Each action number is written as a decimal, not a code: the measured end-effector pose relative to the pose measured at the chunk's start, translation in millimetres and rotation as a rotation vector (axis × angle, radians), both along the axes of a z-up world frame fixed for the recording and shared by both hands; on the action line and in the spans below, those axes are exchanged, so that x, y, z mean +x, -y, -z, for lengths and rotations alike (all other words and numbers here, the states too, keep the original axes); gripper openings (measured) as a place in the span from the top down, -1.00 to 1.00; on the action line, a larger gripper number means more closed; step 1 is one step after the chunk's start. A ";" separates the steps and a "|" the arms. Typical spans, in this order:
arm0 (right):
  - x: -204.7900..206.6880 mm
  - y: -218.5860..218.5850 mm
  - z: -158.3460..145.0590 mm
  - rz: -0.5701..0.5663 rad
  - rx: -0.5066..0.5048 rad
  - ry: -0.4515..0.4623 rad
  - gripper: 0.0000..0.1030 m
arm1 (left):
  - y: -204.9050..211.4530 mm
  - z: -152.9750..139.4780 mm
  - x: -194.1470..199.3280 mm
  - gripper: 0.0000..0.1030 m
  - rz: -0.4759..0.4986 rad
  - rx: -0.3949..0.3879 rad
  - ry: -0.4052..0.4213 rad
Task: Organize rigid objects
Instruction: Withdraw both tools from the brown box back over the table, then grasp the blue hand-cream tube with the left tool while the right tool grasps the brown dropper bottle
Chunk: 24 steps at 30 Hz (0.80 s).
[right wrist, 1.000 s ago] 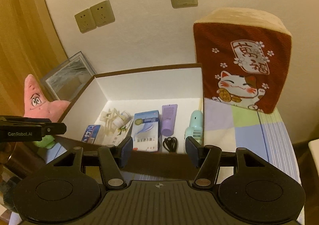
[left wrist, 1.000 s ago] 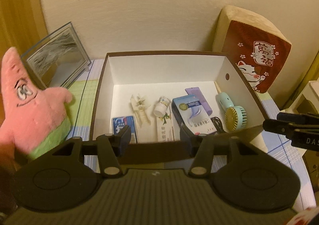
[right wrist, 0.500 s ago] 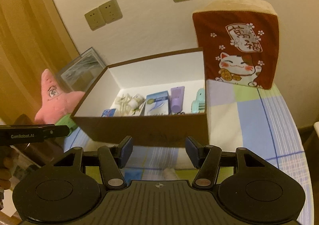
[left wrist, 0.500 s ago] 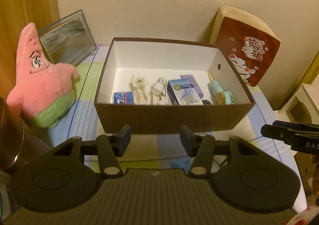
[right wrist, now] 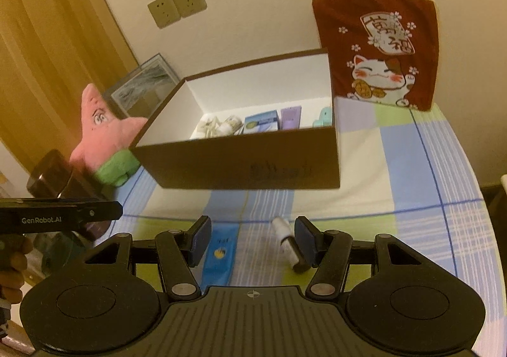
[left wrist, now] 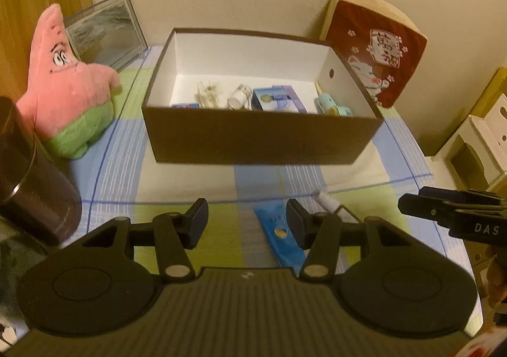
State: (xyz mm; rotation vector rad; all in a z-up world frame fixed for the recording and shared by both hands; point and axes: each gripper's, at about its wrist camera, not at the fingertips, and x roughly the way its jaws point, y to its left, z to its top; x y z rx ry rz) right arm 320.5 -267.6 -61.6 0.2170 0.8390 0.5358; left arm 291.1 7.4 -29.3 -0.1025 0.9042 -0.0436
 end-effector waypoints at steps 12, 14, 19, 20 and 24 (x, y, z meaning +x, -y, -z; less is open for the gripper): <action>-27.2 -2.0 26.8 -0.028 -0.038 -0.074 -0.13 | 25.2 29.8 -28.3 0.00 0.055 -0.005 -0.086; -30.3 -2.4 30.5 -0.032 -0.045 -0.083 -0.13 | 29.6 34.1 -30.6 0.00 0.064 -0.005 -0.098; -35.3 -1.8 39.4 -0.037 -0.062 -0.102 -0.13 | 38.2 43.2 -33.8 0.00 0.080 -0.004 -0.119; -35.6 -1.1 41.8 -0.037 -0.065 -0.107 -0.13 | 39.5 44.7 -33.3 0.00 0.081 -0.005 -0.125; -36.0 0.2 50.2 -0.034 -0.076 -0.124 -0.13 | 45.3 52.1 -33.9 0.00 0.091 -0.001 -0.140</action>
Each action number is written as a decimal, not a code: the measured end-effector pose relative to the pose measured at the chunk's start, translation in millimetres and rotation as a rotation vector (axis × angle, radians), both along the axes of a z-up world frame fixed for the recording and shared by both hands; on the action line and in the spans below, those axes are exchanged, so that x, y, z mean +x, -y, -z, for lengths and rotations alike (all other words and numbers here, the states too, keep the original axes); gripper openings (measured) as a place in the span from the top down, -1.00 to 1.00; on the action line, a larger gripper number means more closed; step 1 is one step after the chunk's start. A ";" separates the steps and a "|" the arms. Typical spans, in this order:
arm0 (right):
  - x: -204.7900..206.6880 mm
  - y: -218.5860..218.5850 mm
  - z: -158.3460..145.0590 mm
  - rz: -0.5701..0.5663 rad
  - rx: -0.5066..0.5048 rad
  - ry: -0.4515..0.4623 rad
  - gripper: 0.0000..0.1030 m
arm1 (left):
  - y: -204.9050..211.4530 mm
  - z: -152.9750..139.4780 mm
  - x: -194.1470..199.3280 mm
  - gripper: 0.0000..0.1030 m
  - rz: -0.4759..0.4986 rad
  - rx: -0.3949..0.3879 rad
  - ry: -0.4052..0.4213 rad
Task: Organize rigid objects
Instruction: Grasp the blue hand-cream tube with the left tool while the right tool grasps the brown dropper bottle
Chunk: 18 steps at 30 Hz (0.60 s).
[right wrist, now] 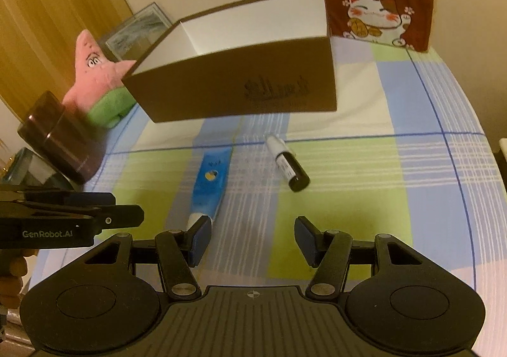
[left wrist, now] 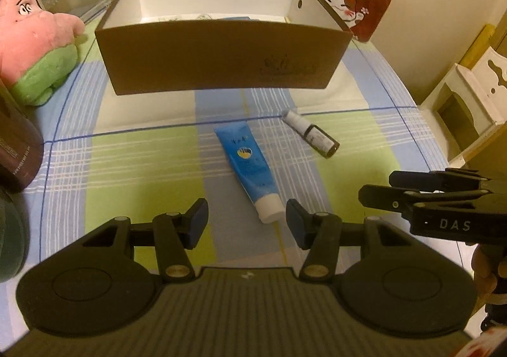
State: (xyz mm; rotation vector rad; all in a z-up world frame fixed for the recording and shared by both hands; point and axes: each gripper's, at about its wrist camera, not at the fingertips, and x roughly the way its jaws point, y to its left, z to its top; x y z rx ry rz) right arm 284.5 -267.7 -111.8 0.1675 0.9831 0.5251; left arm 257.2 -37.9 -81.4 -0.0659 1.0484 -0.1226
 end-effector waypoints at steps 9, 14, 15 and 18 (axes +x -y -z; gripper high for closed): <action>8.1 1.7 17.5 0.000 -0.025 -0.033 -0.13 | 10.6 16.8 3.4 0.00 0.012 -0.007 -0.038; 14.7 3.1 25.5 0.000 -0.051 -0.040 -0.13 | 17.4 28.4 13.7 0.00 0.013 -0.025 -0.059; 16.2 3.3 27.3 0.000 -0.057 -0.041 -0.13 | 19.1 31.3 16.9 0.00 0.014 -0.024 -0.062; 20.6 4.9 32.3 0.007 -0.068 -0.047 -0.13 | 23.3 39.8 26.0 0.00 0.009 -0.012 -0.072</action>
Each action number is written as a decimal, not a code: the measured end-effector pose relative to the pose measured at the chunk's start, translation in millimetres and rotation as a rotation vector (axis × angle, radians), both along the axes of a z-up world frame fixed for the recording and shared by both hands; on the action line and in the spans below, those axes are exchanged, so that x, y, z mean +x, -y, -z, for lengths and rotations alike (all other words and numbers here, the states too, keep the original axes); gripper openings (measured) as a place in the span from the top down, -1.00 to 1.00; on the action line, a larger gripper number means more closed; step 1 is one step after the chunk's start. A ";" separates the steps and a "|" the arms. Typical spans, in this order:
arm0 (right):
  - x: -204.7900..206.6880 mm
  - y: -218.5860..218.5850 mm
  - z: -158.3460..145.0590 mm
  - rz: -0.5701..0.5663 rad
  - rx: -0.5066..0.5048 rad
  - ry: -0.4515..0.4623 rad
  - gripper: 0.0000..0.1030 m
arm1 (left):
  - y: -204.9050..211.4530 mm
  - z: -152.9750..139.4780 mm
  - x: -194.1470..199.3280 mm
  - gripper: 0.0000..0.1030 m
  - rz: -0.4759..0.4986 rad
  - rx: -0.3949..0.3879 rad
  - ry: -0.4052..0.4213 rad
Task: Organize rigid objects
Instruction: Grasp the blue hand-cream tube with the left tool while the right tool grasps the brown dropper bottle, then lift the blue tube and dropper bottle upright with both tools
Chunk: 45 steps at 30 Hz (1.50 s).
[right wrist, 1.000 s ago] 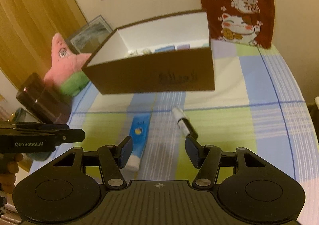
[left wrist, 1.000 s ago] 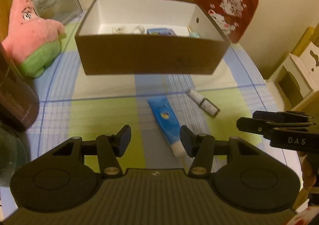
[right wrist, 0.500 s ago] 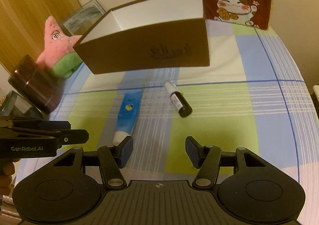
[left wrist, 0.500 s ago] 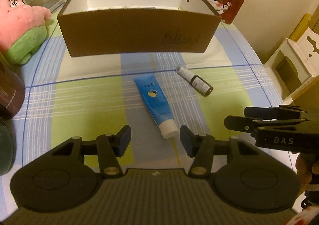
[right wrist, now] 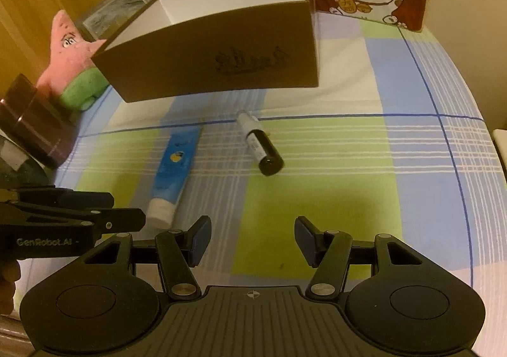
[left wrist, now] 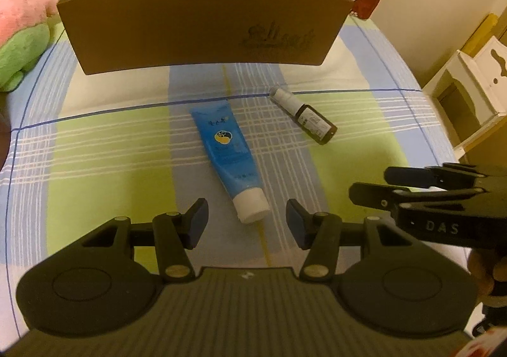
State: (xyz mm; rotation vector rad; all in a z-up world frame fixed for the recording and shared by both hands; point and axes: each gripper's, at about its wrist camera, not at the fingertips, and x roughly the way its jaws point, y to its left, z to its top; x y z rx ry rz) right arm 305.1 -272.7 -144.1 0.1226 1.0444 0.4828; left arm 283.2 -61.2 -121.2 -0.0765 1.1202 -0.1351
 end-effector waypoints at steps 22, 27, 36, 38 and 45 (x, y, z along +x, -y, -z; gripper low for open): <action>30.9 -11.2 19.1 -0.013 -0.031 0.028 -0.13 | 5.1 42.8 42.0 0.23 0.014 0.061 -0.026; 40.0 -20.0 25.4 -0.031 -0.054 0.043 -0.13 | 1.4 43.3 39.5 0.33 0.022 0.074 -0.005; 56.5 -35.6 30.3 -0.058 -0.077 0.107 -0.11 | -14.7 42.8 41.8 0.40 -0.025 0.126 0.010; 59.0 -40.2 31.5 -0.075 -0.085 0.123 0.06 | -18.3 42.7 41.1 0.40 -0.029 0.124 0.011; 53.1 -47.2 37.8 -0.113 -0.123 0.170 0.54 | -22.3 42.5 37.5 0.40 -0.032 0.126 0.014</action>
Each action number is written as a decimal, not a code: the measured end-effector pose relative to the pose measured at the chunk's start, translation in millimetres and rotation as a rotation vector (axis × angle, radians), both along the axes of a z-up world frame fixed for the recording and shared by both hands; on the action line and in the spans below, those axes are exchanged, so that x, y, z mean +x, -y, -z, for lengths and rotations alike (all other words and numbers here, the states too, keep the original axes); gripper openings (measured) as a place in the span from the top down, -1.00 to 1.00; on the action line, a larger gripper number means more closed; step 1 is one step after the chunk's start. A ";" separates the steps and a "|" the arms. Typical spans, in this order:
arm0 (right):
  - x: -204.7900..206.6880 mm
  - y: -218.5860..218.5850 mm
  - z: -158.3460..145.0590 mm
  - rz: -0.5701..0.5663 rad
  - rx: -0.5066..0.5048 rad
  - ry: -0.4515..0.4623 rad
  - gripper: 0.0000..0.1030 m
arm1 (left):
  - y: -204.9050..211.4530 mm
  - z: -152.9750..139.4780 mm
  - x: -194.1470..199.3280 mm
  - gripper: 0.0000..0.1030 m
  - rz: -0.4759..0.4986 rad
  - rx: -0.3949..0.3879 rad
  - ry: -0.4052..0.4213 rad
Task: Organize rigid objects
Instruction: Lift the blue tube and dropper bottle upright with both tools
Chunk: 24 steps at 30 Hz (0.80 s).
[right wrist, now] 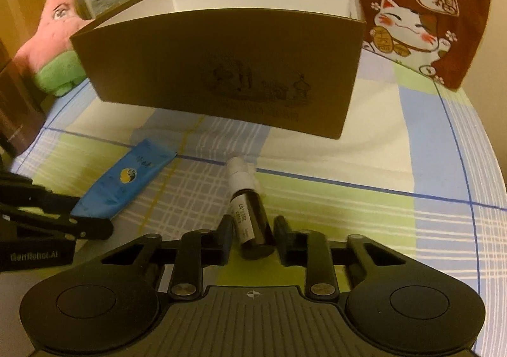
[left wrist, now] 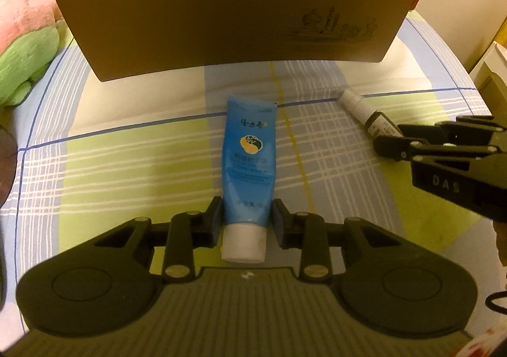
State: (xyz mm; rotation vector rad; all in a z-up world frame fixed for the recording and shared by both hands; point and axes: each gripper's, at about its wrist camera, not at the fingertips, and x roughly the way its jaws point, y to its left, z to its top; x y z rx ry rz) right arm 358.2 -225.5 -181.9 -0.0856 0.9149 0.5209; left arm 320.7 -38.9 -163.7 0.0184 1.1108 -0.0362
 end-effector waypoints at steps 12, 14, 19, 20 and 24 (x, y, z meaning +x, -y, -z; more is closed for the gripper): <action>-44.6 24.5 0.3 -0.062 0.031 -0.027 0.54 | -3.1 -1.9 -21.5 0.41 0.008 -0.007 0.001; -53.7 27.7 -0.5 -0.075 0.030 -0.036 0.54 | -3.9 -3.3 -28.4 0.41 0.007 -0.018 -0.008; -70.7 29.3 -0.8 -0.112 0.024 -0.044 0.54 | -4.9 -5.3 -46.9 0.41 -0.007 -0.054 -0.025; -71.0 28.8 -0.8 -0.115 0.022 -0.042 0.53 | -4.9 -5.6 -48.4 0.41 -0.011 -0.057 -0.026; -66.5 26.5 -0.4 -0.099 0.031 -0.045 0.53 | -1.0 -5.6 -47.6 0.39 -0.019 -0.039 -0.028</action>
